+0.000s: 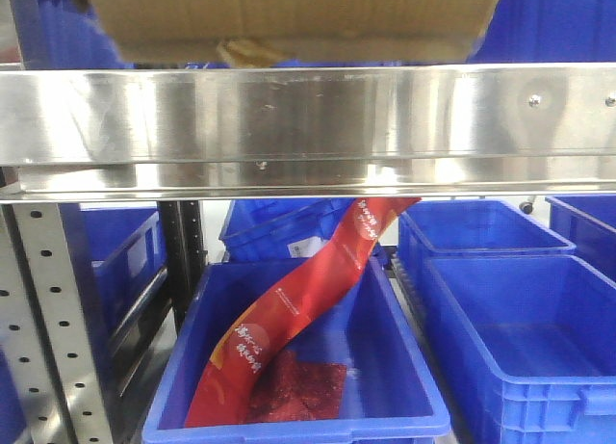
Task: Stack two boxes on right shelf middle
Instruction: 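Carry the box with both grippers up to the steel shelf, then lower the box with both grippers onto the middle roller shelf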
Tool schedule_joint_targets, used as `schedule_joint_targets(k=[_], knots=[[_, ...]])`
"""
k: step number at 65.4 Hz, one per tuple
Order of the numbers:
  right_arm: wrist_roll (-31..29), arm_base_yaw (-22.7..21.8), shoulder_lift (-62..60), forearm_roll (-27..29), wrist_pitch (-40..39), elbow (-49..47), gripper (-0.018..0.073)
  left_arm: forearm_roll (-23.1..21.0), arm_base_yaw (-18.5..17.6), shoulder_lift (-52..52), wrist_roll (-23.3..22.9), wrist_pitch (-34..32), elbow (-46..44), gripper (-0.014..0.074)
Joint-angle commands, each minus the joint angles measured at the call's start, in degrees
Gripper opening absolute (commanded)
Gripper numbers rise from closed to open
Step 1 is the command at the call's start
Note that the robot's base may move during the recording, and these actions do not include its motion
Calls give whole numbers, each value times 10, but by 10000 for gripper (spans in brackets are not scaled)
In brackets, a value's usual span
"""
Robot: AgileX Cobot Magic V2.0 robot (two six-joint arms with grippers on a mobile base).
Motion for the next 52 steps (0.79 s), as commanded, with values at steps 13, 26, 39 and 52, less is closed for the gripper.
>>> schedule_joint_targets(k=[13,26,39,52], knots=[[2,-2,28,3,-28,-7,-150,-73,35,30,53,-14,-6,-111],[2,-2,33,3,-27,-7,37,-67,39,34,54,-34,-6,83],[2,-2,33,-1,-34,-7,379,-67,39,34,54,-41,-6,382],[2,-2,22,-3,-21,-8,393,-77,39,27,54,-44,-6,390]])
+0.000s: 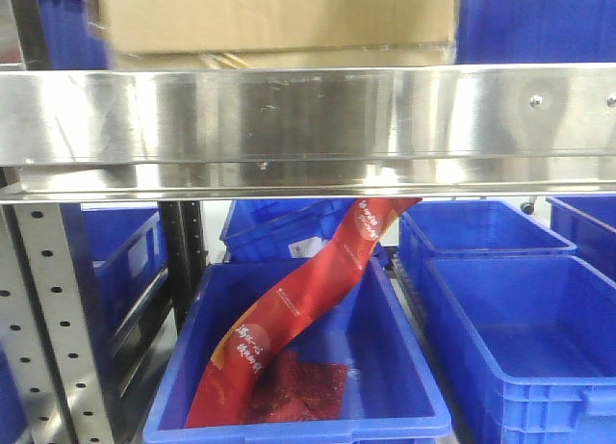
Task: Stack two boxes on right shelf middle
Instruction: 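Lower the box with both grippers onto the middle roller shelf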
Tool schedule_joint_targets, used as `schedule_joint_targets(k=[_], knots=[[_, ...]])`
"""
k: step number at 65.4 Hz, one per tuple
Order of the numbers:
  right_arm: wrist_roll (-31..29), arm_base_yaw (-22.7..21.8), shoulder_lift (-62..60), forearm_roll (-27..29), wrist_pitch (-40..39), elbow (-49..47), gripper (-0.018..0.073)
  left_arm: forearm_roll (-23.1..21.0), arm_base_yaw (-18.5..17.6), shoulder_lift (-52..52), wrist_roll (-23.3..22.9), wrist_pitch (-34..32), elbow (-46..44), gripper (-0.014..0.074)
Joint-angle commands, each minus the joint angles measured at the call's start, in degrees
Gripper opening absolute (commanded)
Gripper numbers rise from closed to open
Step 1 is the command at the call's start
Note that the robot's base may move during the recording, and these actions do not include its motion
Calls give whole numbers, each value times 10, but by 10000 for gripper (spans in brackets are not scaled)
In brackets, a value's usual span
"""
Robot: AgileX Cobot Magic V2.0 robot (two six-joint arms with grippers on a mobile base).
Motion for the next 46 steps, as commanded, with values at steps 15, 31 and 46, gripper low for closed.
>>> schedule_joint_targets(k=[15,31,46], knots=[[0,-2,-17,-8,43,-5,150,-24,2,-19,2,-5,-4,290],[-41,-2,-17,-4,51,-4,-162,-52,2,-19,51,10,-3,-96],[-89,-2,-47,14,-92,92,-162,-165,2,-67,177,-103,104,-95]])
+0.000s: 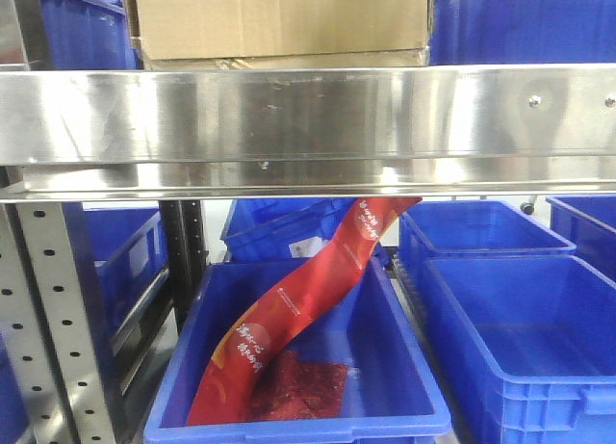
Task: Stack two boxes on right shelf middle
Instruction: 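Lower the box with both grippers onto the middle roller shelf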
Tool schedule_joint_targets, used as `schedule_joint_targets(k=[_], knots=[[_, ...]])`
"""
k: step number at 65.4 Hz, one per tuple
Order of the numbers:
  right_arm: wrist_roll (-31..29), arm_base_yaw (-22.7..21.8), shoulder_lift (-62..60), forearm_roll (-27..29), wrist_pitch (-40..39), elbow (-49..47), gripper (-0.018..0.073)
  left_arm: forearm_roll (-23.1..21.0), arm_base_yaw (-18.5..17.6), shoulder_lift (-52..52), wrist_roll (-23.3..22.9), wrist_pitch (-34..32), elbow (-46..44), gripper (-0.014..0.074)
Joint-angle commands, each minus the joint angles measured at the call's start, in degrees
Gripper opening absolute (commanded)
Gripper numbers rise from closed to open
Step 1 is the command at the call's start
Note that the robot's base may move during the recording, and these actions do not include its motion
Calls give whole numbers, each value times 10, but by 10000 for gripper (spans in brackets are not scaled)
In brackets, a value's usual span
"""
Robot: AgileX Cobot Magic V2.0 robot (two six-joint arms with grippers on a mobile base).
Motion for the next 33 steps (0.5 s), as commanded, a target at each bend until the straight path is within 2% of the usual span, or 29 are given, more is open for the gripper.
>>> schedule_joint_targets(k=[1,13,17,26,33], knots=[[-12,-2,-28,6,-96,52,-162,-27,2,-33,22,-76,55,-95],[-12,-3,-97,7,-288,221,-162,-27,3,-120,22,-221,251,-95],[-12,-3,-121,7,-311,268,-162,-27,8,-153,22,-264,308,-95],[-12,-3,-183,7,-331,379,-162,-58,30,-242,22,-349,435,-95],[-12,-3,-230,7,-381,461,-162,-61,60,-312,22,-372,517,-95]])
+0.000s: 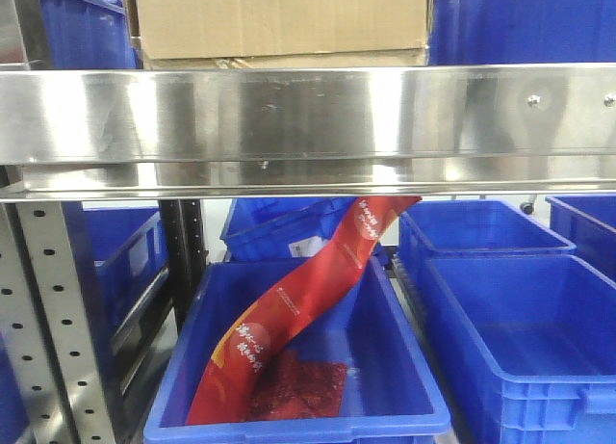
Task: Stack two boxes on right shelf middle
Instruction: 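Lower the box with both grippers onto the middle roller shelf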
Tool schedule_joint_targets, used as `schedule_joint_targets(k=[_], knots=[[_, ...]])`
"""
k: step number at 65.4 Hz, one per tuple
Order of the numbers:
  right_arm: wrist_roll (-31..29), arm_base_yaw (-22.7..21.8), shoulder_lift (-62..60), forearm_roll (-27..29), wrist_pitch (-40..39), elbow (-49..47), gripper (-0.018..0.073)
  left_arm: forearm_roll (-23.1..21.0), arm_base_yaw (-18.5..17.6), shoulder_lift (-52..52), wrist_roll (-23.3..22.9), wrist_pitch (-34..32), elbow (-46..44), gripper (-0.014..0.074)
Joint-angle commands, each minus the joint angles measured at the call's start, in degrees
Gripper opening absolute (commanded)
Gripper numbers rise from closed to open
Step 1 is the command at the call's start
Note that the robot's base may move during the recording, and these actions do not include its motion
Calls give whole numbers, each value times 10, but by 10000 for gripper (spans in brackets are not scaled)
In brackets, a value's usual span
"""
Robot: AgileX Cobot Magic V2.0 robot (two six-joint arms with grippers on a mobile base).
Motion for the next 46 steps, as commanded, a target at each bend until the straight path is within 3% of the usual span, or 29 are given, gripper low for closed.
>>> schedule_joint_targets(k=[1,13,29,46], knots=[[-4,-3,-36,-1,-61,54,-162,-7,22,-52,1,-31,52,-95],[-4,-3,-103,-1,-92,145,-162,-7,65,-177,1,-18,156,-95],[-4,-3,-231,-1,-76,170,-162,-6,65,-353,1,9,237,-95],[-4,-3,-338,-1,-83,170,-162,-6,65,-461,1,6,248,-95]])
